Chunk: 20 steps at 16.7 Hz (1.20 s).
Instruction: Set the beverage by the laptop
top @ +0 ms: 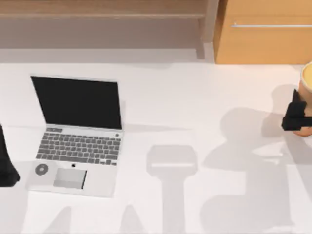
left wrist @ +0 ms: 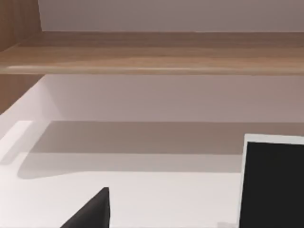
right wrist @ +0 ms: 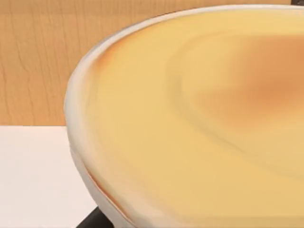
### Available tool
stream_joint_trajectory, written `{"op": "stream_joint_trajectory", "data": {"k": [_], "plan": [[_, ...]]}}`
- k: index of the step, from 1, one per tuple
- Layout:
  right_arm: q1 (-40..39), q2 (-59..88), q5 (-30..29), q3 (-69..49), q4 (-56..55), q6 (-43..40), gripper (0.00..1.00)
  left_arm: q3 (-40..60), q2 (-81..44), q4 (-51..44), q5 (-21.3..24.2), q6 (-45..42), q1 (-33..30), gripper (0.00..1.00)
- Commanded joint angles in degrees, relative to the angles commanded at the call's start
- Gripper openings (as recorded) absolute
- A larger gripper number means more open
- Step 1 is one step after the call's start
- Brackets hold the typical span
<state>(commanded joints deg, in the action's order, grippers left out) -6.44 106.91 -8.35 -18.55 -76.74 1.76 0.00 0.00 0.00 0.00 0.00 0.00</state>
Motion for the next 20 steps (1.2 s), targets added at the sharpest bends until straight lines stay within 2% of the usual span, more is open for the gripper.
{"op": "stream_joint_trajectory", "data": {"k": [2,3,20], "plan": [[0.0,0.0,0.0,0.0,0.0,0.0,0.02,0.0,0.0,0.0,0.0,0.0,0.0,1.0],[0.0,0.0,0.0,0.0,0.0,0.0,0.0,0.0,0.0,0.0,0.0,0.0,0.0,1.0],[-0.06,-3.89,0.05,-0.14,4.1,0.1,0.0,0.0,0.0,0.0,0.0,0.0,0.0,1.0]]}}
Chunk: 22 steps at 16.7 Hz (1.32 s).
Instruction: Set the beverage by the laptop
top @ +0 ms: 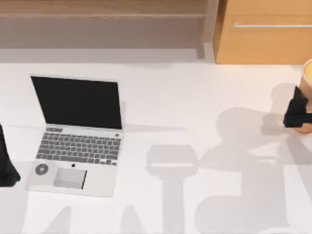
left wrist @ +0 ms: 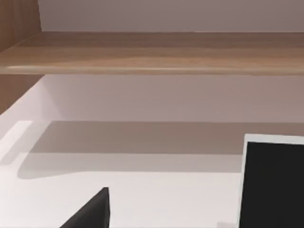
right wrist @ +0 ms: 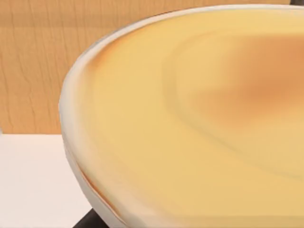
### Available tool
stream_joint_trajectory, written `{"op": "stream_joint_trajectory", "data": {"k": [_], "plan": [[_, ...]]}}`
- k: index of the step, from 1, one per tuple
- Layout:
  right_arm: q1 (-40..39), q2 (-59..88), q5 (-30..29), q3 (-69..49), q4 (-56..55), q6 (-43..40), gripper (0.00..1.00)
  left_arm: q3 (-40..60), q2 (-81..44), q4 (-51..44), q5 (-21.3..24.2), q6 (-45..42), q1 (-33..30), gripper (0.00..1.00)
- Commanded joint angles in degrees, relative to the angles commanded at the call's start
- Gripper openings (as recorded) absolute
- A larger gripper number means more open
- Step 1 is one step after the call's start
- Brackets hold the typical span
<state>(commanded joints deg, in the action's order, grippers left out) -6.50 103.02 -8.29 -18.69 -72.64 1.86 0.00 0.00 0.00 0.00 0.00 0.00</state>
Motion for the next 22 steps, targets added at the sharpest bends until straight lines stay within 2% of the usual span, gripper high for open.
{"op": "stream_joint_trajectory", "data": {"k": [5,9,14,22], "plan": [[-1.44,-1.23,-1.61,-1.99,0.2,1.54,0.0,0.0,0.0,0.0,0.0,0.0,0.0,1.0],[-6.56,-1.4,-7.29,-5.3,5.13,5.9,0.0,0.0,0.0,0.0,0.0,0.0,0.0,1.0],[-17.22,-1.77,-18.74,-12.25,13.88,12.91,0.0,0.0,0.0,0.0,0.0,0.0,0.0,1.0],[-38.38,-2.59,-39.94,-30.22,25.97,23.51,0.0,0.0,0.0,0.0,0.0,0.0,0.0,1.0]]}}
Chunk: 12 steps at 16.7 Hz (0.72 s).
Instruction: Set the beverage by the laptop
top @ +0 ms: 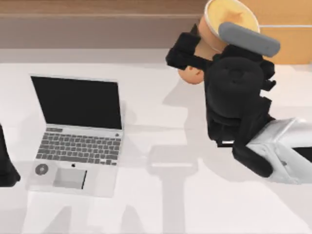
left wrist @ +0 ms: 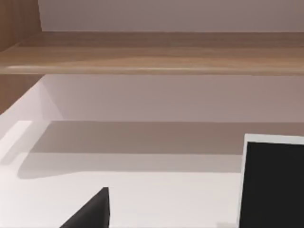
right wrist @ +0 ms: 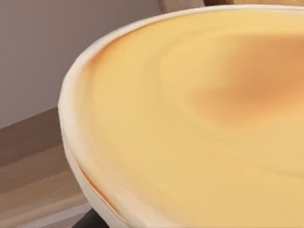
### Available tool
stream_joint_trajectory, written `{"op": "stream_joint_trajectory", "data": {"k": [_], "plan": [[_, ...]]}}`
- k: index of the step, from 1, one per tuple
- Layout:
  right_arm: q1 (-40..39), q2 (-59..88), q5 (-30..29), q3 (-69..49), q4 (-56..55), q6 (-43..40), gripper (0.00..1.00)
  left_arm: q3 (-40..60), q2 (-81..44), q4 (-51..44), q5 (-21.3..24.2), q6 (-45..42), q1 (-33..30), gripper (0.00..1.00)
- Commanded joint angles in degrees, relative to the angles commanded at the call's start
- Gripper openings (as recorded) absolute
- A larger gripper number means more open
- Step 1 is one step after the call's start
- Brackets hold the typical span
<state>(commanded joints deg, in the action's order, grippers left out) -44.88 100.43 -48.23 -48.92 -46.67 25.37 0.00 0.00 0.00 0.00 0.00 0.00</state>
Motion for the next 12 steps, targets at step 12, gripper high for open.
{"op": "stream_joint_trajectory", "data": {"k": [12], "plan": [[-20.76,10.96,-16.79,-7.57,19.19,1.49,0.0,0.0,0.0,0.0,0.0,0.0,0.0,1.0]]}}
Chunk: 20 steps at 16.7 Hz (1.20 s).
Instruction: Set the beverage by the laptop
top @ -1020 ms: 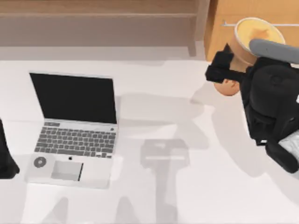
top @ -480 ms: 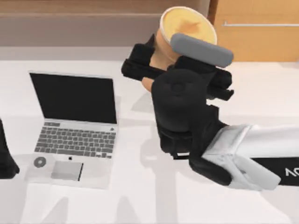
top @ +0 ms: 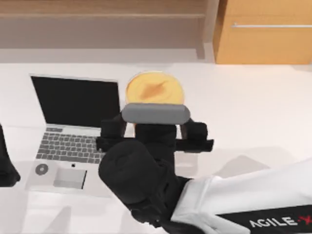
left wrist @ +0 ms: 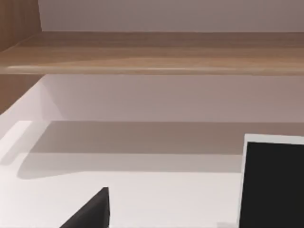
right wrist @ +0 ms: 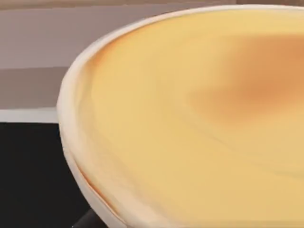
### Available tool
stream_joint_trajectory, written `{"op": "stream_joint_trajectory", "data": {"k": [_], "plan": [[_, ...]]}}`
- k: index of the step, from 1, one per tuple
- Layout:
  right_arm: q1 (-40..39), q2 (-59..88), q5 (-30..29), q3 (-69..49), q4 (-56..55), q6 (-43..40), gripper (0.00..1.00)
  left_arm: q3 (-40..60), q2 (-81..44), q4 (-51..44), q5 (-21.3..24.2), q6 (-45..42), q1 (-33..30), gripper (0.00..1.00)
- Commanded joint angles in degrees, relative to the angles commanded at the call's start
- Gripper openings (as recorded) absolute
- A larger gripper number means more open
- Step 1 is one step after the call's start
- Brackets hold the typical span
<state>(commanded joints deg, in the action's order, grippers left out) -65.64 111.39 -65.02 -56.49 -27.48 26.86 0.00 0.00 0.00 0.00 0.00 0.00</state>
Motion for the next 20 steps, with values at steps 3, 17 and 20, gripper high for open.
{"op": "stream_joint_trajectory", "data": {"k": [3,17,20], "plan": [[-0.5,0.68,-0.26,0.25,0.8,-0.31,0.0,0.0,0.0,0.0,0.0,0.0,0.0,1.0],[-2.66,0.37,0.96,1.02,-5.78,-1.99,0.0,0.0,0.0,0.0,0.0,0.0,0.0,1.0],[-2.33,0.4,-0.27,0.16,-8.11,-1.56,0.0,0.0,0.0,0.0,0.0,0.0,0.0,1.0]]}}
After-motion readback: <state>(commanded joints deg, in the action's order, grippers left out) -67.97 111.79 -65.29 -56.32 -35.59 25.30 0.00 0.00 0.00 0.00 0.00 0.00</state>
